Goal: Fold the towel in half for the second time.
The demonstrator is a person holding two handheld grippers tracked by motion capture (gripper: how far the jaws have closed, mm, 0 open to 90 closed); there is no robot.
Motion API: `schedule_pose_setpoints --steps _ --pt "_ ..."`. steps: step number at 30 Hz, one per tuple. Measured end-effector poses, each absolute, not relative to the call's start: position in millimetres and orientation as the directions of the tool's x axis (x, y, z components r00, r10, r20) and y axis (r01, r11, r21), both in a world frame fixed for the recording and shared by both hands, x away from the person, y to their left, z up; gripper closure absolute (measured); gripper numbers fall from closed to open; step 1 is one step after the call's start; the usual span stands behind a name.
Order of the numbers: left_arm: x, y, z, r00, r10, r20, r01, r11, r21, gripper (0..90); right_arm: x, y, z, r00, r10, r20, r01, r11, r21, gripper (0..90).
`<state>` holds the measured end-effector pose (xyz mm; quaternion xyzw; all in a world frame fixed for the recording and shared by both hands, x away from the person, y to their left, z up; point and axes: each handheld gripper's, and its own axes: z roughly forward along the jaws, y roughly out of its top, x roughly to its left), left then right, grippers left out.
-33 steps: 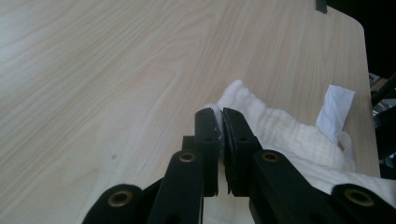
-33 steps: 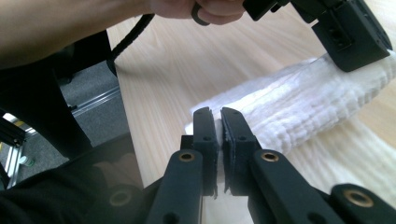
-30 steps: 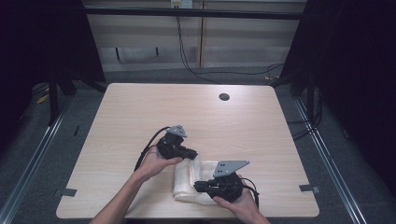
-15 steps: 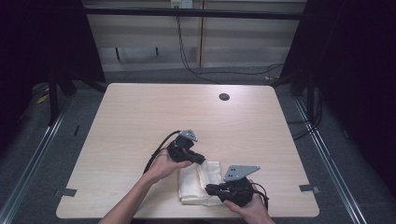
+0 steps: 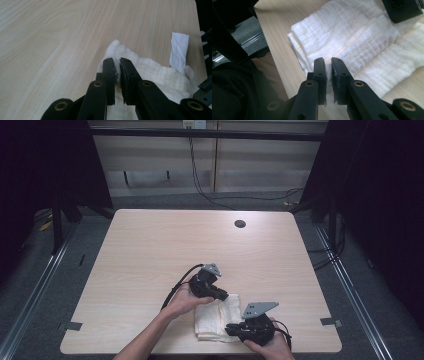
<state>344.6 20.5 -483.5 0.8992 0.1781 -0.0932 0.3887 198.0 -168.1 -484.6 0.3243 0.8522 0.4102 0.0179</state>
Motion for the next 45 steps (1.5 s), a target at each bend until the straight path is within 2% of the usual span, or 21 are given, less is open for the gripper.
schedule_pose_setpoints --steps 8,16,20,21,25,28,34,45 --pt "345 11 -495 0.915 0.257 -0.311 0.403 -0.621 0.672 80.1 199 -170 -490 -0.785 0.588 0.194 0.54 0.496 0.68 80.6" --pt "349 11 -494 0.906 0.275 -0.322 0.423 -0.596 0.682 77.5 204 -177 -490 -0.762 0.624 0.175 0.554 0.487 0.675 79.9" --pt "348 5 -491 0.907 0.261 -0.331 0.422 -0.581 0.696 74.4 205 -182 -490 -0.749 0.619 0.235 0.589 0.46 0.665 66.1" --pt "347 4 -489 0.908 0.268 -0.323 0.42 -0.584 0.694 71.6 204 -184 -490 -0.743 0.626 0.238 0.593 0.45 0.668 60.2" --pt "347 2 -486 0.902 0.252 -0.352 0.432 -0.557 0.709 67.9 202 -186 -488 -0.736 0.634 0.235 0.589 0.43 0.684 54.2" --pt "344 3 -480 0.907 0.251 -0.337 0.42 -0.523 0.741 60.3 204 -191 -485 -0.721 0.654 0.228 0.589 0.406 0.699 49.5" --pt "342 9 -472 0.914 0.253 -0.317 0.403 -0.488 0.774 53.4 207 -200 -481 -0.695 0.675 0.247 0.588 0.336 0.736 50.3" --pt "341 37 -460 0.908 0.331 -0.257 0.403 -0.523 0.751 46.4 230 -208 -481 -0.674 0.713 0.196 0.592 0.362 0.72 58.0"
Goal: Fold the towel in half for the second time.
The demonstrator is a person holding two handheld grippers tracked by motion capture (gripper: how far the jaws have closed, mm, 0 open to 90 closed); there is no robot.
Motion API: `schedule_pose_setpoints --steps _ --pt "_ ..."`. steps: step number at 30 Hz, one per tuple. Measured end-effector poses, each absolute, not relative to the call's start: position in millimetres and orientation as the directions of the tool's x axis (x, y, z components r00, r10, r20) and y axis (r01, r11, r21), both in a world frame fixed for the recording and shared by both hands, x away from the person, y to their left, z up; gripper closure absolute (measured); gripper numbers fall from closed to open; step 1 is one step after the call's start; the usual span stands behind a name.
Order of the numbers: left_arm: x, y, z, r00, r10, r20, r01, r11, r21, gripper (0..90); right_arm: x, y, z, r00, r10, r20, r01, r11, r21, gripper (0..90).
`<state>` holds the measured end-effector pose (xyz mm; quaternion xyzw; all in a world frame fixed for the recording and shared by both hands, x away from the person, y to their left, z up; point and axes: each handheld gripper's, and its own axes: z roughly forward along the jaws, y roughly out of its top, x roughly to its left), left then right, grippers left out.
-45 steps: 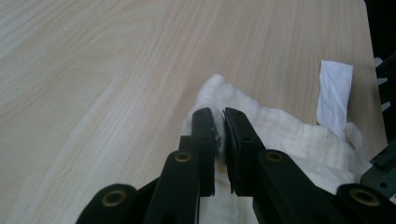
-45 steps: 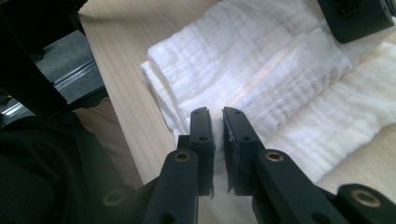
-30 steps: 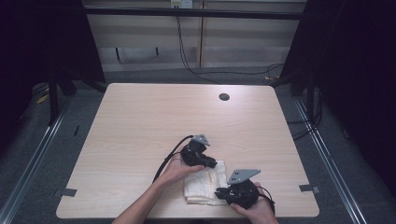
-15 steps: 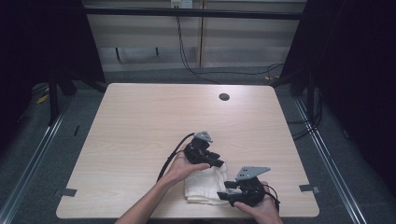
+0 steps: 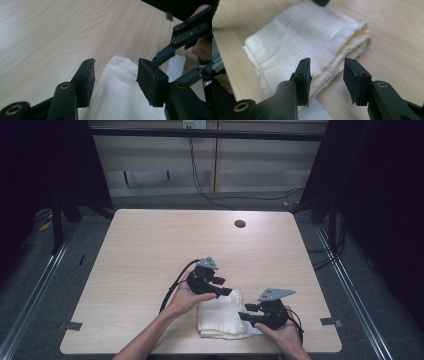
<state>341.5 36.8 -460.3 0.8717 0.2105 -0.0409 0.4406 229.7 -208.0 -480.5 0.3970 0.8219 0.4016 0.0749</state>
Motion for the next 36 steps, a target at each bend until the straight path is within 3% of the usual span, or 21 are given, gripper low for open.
schedule_pose_setpoints --steps 3,10,19,29,36 --pt "341 52 -454 0.905 0.352 -0.238 0.4 -0.518 0.756 42.8 237 -213 -473 -0.683 0.709 0.172 0.568 0.368 0.737 59.4" --pt "337 84 -445 0.882 0.42 -0.213 0.424 -0.513 0.746 44.1 240 -221 -469 -0.663 0.728 0.176 0.565 0.332 0.755 59.5" --pt "322 137 -441 0.859 0.475 -0.191 0.439 -0.49 0.753 35.6 239 -239 -452 -0.66 0.734 0.16 0.527 0.3 0.795 55.6" --pt "309 185 -445 0.82 0.549 -0.163 0.466 -0.475 0.746 33.7 235 -270 -444 -0.6 0.782 0.169 0.525 0.226 0.82 51.7" --pt "287 226 -451 0.746 0.643 -0.172 0.508 -0.383 0.771 31.2 228 -284 -446 -0.569 0.804 0.173 0.529 0.197 0.825 48.9"
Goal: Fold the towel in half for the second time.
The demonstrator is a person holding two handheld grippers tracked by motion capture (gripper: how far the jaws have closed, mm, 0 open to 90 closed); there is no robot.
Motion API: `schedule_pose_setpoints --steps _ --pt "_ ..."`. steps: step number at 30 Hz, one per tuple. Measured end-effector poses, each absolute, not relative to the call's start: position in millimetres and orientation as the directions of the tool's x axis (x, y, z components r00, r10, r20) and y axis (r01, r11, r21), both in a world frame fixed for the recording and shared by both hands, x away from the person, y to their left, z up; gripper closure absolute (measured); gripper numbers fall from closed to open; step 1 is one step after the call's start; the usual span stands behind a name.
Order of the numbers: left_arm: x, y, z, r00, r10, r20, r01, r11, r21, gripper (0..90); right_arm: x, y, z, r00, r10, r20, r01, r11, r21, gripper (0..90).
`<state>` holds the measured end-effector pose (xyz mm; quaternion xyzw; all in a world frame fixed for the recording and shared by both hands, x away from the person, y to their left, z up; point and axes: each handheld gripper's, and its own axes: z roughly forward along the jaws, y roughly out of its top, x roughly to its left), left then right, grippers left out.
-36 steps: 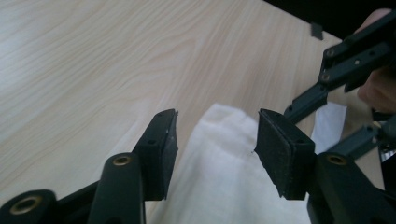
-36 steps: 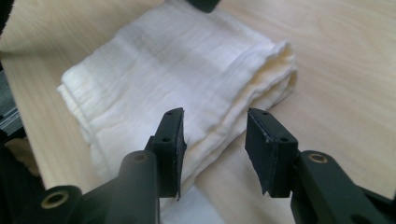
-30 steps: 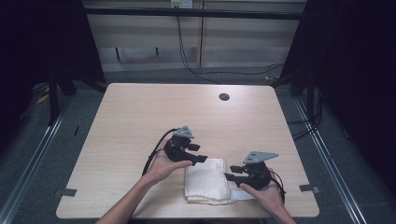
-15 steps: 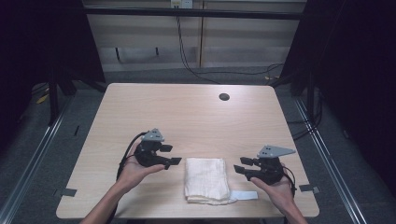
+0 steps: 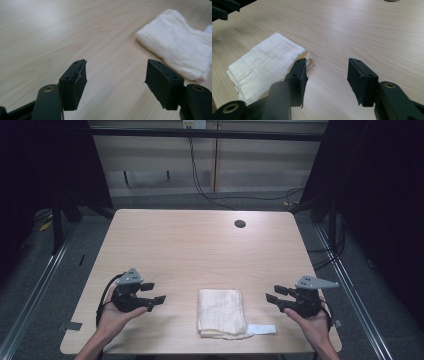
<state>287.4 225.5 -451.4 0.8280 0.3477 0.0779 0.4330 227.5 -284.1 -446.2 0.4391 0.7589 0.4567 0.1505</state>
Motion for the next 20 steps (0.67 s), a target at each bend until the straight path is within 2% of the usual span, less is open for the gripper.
schedule_pose_setpoints --steps 1,8,13,17,18,20 --pt "287 230 -452 0.742 0.642 -0.194 0.523 -0.372 0.767 30.5 226 -286 -448 -0.566 0.806 0.174 0.531 0.194 0.825 48.3" --pt "267 246 -464 0.712 0.675 -0.194 0.547 -0.358 0.757 28.6 219 -300 -454 -0.54 0.821 0.188 0.543 0.169 0.823 41.7" --pt "248 247 -469 0.726 0.656 -0.204 0.554 -0.383 0.74 27.9 208 -312 -463 -0.497 0.841 0.213 0.552 0.117 0.826 38.9" --pt "240 253 -463 0.723 0.66 -0.205 0.536 -0.349 0.769 28.4 202 -317 -466 -0.475 0.85 0.227 0.547 0.083 0.833 38.2" --pt "241 255 -463 0.723 0.658 -0.21 0.536 -0.343 0.771 31.6 202 -318 -465 -0.469 0.852 0.233 0.551 0.076 0.831 37.8" --pt "243 257 -462 0.701 0.686 -0.197 0.53 -0.314 0.788 30.1 203 -318 -463 -0.471 0.851 0.234 0.549 0.075 0.832 37.6"
